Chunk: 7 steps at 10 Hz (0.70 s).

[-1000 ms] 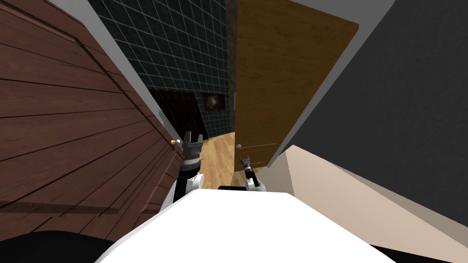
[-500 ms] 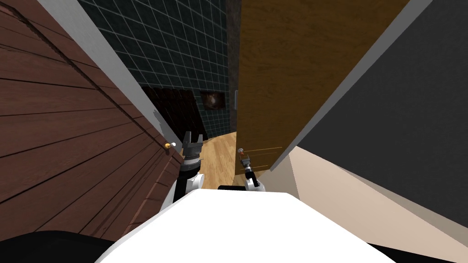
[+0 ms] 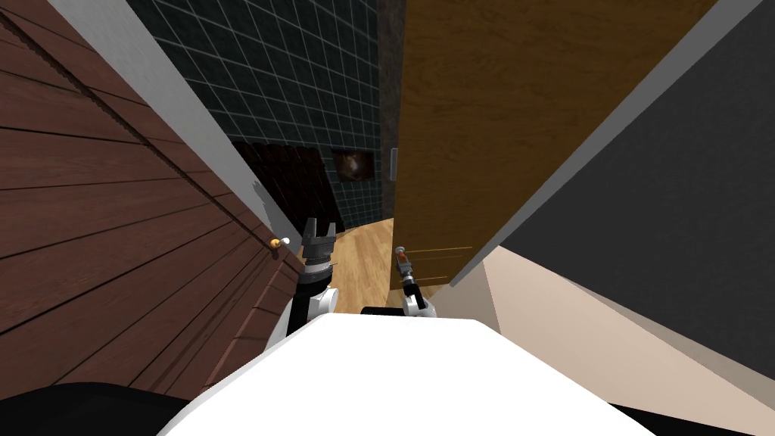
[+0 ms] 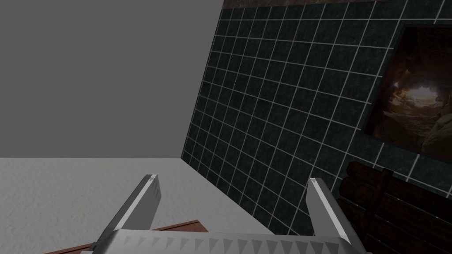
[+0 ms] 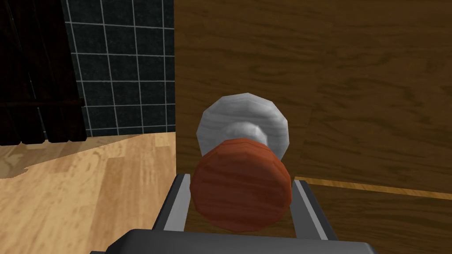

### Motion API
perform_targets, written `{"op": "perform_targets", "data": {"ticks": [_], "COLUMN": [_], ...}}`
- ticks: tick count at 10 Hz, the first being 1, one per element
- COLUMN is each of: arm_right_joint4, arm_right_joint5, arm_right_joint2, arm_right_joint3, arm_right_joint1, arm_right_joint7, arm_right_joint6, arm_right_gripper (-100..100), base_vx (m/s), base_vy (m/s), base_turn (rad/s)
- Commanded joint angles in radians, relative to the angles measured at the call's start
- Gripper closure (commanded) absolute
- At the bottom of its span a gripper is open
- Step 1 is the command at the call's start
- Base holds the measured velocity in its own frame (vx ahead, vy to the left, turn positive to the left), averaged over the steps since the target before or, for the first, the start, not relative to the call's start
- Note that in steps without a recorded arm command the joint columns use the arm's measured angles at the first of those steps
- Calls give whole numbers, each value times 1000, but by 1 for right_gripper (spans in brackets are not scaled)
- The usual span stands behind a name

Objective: Push the door open

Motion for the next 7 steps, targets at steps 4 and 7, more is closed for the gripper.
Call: {"op": "perform_targets", "data": {"ticks": [4,7], "arm_right_joint4": [-1,1], "arm_right_joint5": [-1,-10], "arm_right_joint2": [-2,-23], "arm_right_joint3": [-1,-17], "arm_right_joint1": [0,0], "arm_right_joint7": [1,6], "arm_right_joint6": [1,0], "arm_right_gripper": [100,100], "base_vx": [0,98], "base_vy": [0,42], "base_turn": [0,-16]}}
